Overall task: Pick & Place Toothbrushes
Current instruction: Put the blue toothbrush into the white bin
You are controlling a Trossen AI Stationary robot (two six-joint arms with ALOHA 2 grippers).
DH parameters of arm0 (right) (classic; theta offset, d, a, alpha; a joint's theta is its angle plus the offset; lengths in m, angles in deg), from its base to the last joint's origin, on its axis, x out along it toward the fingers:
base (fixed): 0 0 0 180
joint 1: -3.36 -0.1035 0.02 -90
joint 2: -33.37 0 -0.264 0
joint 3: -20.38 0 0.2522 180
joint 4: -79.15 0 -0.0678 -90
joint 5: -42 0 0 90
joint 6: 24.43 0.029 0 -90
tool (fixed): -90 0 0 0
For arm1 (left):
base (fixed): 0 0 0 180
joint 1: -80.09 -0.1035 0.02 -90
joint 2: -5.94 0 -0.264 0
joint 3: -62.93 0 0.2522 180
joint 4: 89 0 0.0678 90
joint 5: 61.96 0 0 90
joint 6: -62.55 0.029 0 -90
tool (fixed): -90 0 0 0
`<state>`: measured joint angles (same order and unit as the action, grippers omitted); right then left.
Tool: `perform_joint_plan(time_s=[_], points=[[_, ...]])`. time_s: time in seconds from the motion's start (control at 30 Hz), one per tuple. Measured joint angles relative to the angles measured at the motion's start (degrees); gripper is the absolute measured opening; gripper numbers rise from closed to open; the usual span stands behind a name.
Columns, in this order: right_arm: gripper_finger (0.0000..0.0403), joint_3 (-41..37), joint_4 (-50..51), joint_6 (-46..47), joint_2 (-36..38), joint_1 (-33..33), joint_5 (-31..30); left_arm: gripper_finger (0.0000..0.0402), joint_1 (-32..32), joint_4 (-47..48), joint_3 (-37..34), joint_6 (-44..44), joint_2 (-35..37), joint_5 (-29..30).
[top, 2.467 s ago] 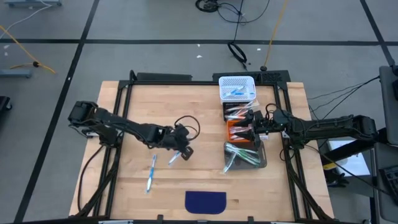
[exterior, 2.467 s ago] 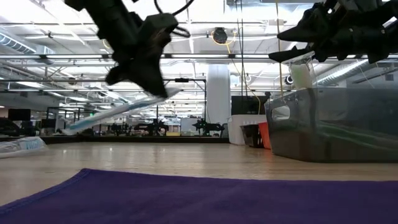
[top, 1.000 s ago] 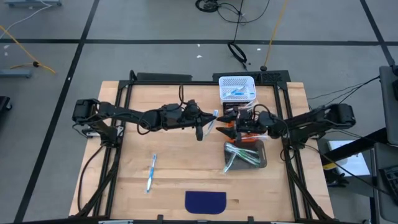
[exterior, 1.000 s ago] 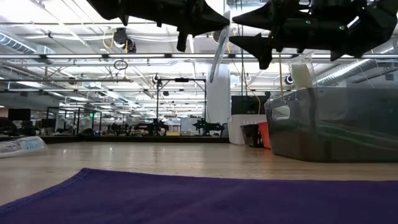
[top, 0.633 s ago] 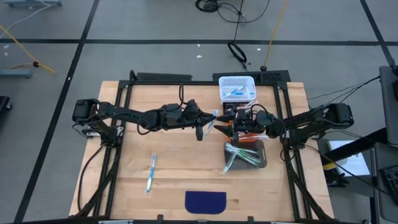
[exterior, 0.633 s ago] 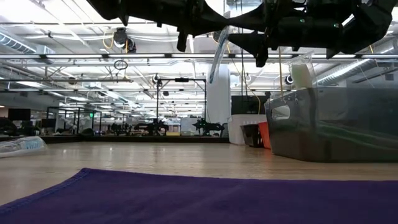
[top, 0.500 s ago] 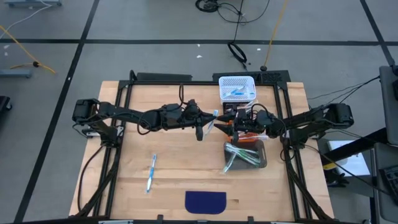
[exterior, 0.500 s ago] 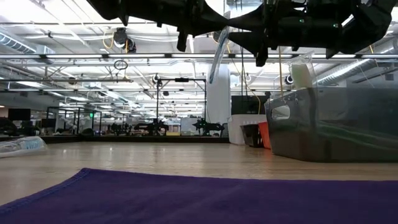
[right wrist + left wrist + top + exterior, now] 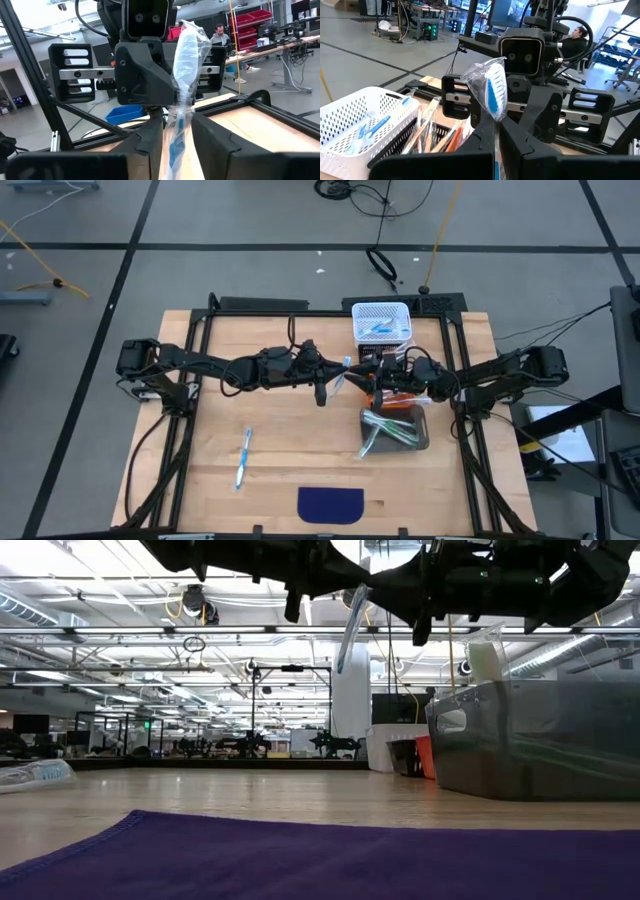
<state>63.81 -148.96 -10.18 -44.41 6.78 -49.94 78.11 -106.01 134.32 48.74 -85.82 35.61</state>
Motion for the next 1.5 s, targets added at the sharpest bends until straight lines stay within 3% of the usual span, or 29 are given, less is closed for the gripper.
perform_joint_plan(time_s=[0.2,0.4,0.77,1.1,1.5], points=[[0.0072,1.8,2.93,-0.2,0.02,0.0,0.04,0.0002,0.0,-2.09,0.0,-0.13,-0.97,-0.28],[0.0013,2.6,6.88,-1.24,0.0,0.04,0.0,0.0003,-0.15,-2.69,0.0,-0.09,-2.09,-0.77],[0.0012,2.62,7.3,-1.93,0.37,0.15,0.02,0.0029,-0.35,-2.89,0.0,-1.27,-2.08,-0.4],[0.0012,2.54,9.27,-1.95,1.9,2.62,0.46,0.0109,-0.46,-2.36,0.0,4.28,-2.03,0.42],[0.0012,2.58,18.14,-3.2,9.75,7.89,0.18,0.0145,-1.03,-1.57,0.0,5.11,-1.84,0.0]])
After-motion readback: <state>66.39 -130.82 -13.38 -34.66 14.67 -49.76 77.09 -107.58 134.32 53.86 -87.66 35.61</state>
